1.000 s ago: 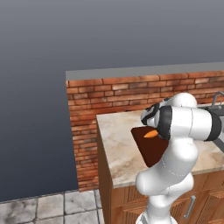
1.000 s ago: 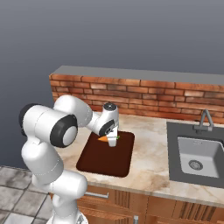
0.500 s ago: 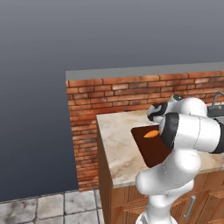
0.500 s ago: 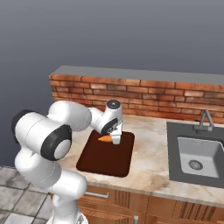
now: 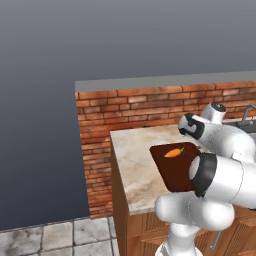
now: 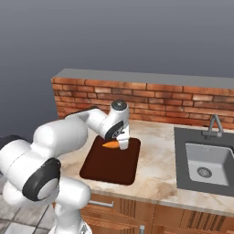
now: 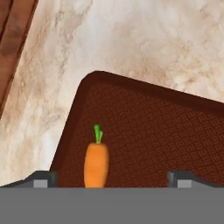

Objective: Place the two vegetables and bowl onto the tray for setting up a vegetable dip station.

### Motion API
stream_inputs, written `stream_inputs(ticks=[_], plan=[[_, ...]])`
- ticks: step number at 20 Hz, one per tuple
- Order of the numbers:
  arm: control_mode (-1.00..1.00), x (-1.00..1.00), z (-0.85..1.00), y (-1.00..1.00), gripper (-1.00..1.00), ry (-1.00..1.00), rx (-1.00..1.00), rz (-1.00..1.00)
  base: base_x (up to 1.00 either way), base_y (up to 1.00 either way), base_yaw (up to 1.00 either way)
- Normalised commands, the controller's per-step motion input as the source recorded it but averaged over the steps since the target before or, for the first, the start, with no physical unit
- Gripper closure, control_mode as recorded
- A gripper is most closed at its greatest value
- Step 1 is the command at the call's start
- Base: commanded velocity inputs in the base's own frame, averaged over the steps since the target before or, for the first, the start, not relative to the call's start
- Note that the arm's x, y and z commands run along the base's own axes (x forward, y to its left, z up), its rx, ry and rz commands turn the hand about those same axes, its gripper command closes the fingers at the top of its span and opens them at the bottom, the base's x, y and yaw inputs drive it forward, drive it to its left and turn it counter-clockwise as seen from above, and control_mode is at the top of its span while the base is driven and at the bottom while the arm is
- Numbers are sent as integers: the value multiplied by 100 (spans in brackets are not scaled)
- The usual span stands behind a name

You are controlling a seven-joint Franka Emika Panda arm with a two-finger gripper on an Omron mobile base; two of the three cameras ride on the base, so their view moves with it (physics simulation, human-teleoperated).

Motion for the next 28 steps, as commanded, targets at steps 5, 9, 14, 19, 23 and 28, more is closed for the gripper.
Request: stream_inputs(ticks=[5, 9, 14, 19, 23, 28], plan=[[-100, -43, 30, 7, -100, 0, -9, 22, 0, 0, 0], [-100, -70, 28, 35, -100, 0, -17, 27, 0, 0, 0], [-100, -83, 27, 45, -100, 0, -16, 26, 0, 0, 0], [-100, -37, 32, 59, -100, 0, -11, 21, 0, 0, 0], [-100, -16, 29, 41, -100, 0, -8, 18, 0, 0, 0], [-100, -3, 38, 3, -100, 3, -2, 23, 0, 0, 0]])
